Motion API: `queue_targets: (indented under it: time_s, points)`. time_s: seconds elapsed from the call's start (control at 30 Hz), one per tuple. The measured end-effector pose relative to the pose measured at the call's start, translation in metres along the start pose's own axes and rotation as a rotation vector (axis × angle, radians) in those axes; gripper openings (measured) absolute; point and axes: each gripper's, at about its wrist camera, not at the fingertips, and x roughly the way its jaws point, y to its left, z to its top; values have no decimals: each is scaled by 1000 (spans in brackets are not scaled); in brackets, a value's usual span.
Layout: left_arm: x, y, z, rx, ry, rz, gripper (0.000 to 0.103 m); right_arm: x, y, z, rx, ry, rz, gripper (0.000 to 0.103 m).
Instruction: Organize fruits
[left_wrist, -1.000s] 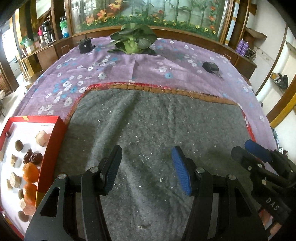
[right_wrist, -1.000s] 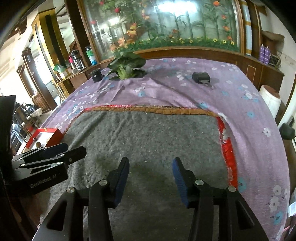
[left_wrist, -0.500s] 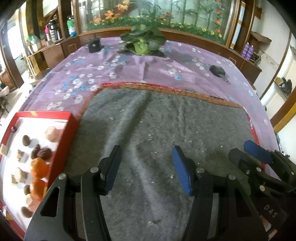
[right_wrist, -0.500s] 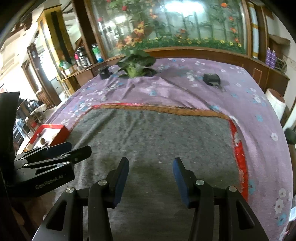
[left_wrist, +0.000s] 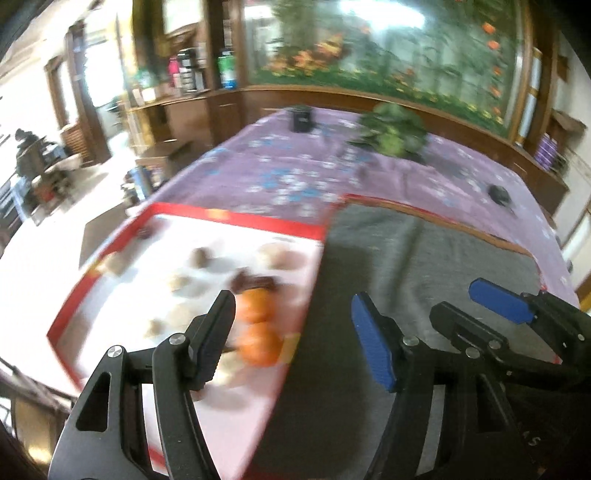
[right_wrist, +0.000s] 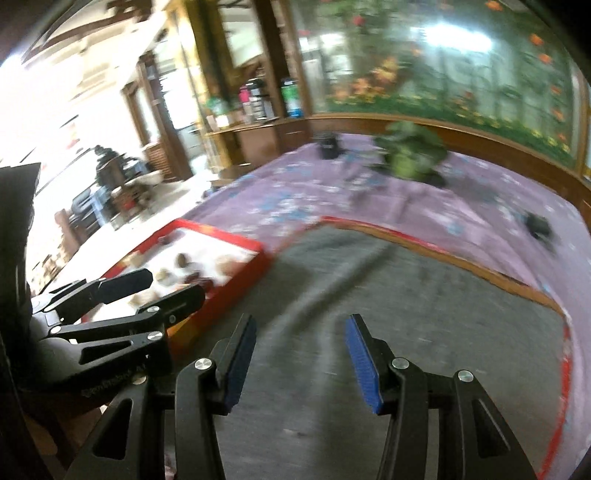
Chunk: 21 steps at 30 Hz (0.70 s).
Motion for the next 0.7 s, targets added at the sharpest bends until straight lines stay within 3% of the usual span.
queue_targets:
  time_s: [0.13, 0.3, 0.7]
  points:
    - [-10, 36, -9, -57, -17, 68, 66, 15, 31, 4, -49, 20, 61, 49]
    - [-14, 64, -18, -122, -13, 95, 66, 29, 61, 3, -112, 47, 96, 49]
    - [-17, 81, -25, -161, -7, 103, 66, 38, 84, 5, -167, 68, 111, 49]
